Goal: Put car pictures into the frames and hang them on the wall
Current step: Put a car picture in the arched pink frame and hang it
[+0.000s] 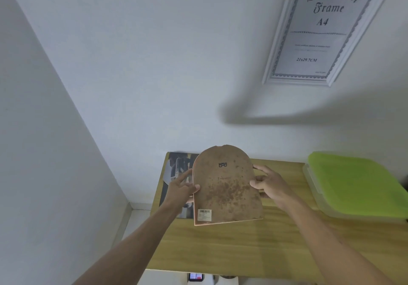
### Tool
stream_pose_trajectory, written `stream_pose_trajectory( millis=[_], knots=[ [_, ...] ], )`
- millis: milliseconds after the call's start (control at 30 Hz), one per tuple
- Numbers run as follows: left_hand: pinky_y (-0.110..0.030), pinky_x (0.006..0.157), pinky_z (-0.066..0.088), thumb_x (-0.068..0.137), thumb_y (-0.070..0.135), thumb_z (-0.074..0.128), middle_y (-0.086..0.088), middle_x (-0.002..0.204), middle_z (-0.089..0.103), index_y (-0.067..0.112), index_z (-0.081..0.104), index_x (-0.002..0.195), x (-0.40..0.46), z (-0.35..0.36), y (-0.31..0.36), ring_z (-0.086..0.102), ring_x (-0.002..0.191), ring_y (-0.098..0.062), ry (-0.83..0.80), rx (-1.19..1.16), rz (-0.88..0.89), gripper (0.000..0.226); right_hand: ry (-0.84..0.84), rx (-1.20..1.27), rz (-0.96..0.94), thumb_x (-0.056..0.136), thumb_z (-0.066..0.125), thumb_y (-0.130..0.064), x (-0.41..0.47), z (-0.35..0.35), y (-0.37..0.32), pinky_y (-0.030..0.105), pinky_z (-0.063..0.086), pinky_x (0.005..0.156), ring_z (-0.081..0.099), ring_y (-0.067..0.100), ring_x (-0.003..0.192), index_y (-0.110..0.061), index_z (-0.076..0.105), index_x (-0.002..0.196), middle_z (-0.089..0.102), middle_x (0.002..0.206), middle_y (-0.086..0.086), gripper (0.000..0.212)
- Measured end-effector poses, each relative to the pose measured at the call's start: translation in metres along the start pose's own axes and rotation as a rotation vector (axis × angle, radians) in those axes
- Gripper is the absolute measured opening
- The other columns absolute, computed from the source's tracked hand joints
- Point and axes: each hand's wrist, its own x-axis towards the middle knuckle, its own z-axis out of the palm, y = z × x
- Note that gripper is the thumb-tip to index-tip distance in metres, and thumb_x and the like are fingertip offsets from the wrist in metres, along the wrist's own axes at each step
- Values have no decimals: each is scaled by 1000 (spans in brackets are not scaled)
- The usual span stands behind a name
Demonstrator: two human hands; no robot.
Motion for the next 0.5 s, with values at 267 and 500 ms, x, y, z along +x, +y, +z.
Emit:
stream_pose_trajectory(
  millis=[267,500],
  knots=[
    [-54,93,52,83,-4,71,-14,92,76,19,45,145,-3,17,-7,72,91,-26,-26,-57,-69,71,84,169,74,90,58,12,4,-29,26,40,55,74,71,27,88,-31,56,133,76,98,12,61],
    [-53,90,54,81,-8,70,-4,85,77,18,49,142,9,34,-16,70,95,-28,40,-12,-106,69,203,279,99,95,53,9,14,-72,47,38,53,73,69,23,88,-29,50,141,74,98,8,60]
  ],
)
